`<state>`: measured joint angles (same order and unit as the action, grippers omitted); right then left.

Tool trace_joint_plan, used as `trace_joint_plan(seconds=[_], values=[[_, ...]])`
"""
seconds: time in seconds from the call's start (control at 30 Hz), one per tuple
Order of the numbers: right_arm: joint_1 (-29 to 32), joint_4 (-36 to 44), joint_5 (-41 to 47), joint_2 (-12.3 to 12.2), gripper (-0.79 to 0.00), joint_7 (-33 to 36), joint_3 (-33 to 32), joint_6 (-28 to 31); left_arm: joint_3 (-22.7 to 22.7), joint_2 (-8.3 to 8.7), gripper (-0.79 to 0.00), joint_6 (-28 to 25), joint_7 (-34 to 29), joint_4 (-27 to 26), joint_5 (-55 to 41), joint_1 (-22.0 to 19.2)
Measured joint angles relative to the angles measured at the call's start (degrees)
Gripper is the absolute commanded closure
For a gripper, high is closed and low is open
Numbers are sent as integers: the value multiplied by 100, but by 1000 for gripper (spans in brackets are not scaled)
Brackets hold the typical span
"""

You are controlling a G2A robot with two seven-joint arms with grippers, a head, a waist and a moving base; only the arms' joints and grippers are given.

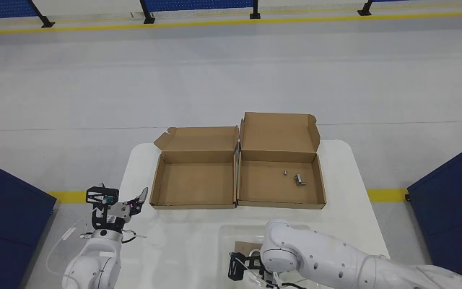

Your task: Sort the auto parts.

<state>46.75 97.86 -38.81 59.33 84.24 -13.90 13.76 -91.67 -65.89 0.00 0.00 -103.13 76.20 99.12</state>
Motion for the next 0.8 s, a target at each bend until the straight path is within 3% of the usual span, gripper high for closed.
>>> trace_joint_plan(seconds=[0.3, 0.6, 0.8], values=[[20, 113, -28, -2, 0, 163, -108, -124, 0, 0, -785, 0, 0, 0, 0, 0], [201, 881, 28, -386, 0, 334, -727, -406, 0, 0, -785, 0, 0, 0, 0, 0], [219, 915, 60, -408, 0, 301, -773, -417, 0, 0, -785, 0, 0, 0, 0, 0]])
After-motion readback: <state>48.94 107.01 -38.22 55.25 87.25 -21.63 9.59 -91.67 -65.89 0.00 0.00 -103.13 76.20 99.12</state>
